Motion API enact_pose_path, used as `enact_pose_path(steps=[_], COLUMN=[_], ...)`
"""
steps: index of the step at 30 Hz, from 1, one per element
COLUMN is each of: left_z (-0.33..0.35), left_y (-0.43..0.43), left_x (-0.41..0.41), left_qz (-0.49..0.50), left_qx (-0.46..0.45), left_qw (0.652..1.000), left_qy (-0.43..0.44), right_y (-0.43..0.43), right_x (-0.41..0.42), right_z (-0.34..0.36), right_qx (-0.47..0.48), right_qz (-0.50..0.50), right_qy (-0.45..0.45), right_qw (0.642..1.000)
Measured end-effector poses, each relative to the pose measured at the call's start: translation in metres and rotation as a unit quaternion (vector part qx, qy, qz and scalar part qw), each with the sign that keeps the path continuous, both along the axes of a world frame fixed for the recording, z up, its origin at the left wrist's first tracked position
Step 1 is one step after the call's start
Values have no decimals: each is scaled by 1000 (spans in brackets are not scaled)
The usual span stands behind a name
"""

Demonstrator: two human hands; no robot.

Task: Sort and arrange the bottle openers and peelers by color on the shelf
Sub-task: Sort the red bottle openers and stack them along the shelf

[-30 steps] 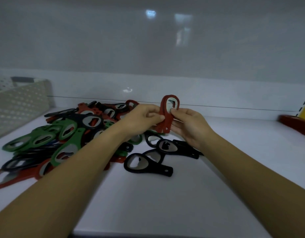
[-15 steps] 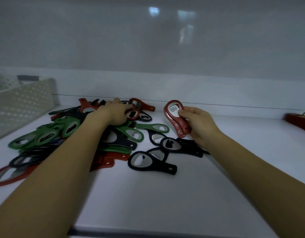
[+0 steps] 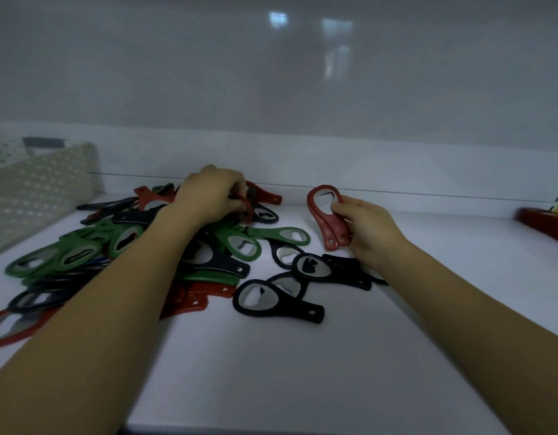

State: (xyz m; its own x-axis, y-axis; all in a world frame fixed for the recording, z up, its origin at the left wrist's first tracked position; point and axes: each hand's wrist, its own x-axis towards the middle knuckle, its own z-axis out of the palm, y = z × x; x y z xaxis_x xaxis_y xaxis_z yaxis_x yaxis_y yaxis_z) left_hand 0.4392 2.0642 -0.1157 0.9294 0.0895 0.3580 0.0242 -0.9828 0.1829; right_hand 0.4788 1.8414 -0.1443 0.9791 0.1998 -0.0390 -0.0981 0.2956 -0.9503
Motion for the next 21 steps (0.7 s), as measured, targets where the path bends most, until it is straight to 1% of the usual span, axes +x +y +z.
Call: enact_pose_path(steps=[1,2,3,4,5,6,7,8,10,12,14,16,18,19,20,21], left_z=[4,10,14,17,18,16,12,7,-4,-11,-14,-16,-16,-15,-13,-9], left_y=[-5,-12,-20,-29,-39,-48,-58,-65,-78,-85,-91,-92,-91,-91,-90,-88], left_x=[-5,-10,-15,-20,-24,-26,-26,-25,-21,-17,-15,-14,-14,-15,-16,-18], left_qz=[-12,-25,-44,-66,-89,-103,-109,-108,-98,-92,-82,-69,-89,-107,-121,-127], left_qx=[-50,-120,-212,-317,-421,-503,-550,-567,-560,-554,-569,-583,-594,-614,-646,-682], left_qw=[998,989,970,938,896,853,825,814,819,823,813,806,799,782,754,721], left_qy=[-48,-88,-115,-121,-109,-88,-69,-61,-69,-89,-93,-74,-36,-20,-13,-13], right_y=[0,0,1,1,1,2,3,4,8,10,9,8,7,8,9,9], right_x=[-1,-1,-2,-2,-3,-4,-7,-10,-17,-22,-25,-26,-26,-25,-24,-23], right_z=[1,2,3,4,5,5,7,8,9,12,14,15,16,16,17,18], right_qx=[10,21,33,46,57,62,64,64,74,86,85,88,81,66,36,-15], right_qz=[2,5,8,14,23,36,55,78,121,139,140,137,139,138,133,118], right_qy=[10,18,25,29,29,22,10,-4,-24,-33,-47,-59,-76,-90,-107,-132], right_qw=[1000,1000,999,998,998,997,996,995,990,986,985,985,984,984,985,984])
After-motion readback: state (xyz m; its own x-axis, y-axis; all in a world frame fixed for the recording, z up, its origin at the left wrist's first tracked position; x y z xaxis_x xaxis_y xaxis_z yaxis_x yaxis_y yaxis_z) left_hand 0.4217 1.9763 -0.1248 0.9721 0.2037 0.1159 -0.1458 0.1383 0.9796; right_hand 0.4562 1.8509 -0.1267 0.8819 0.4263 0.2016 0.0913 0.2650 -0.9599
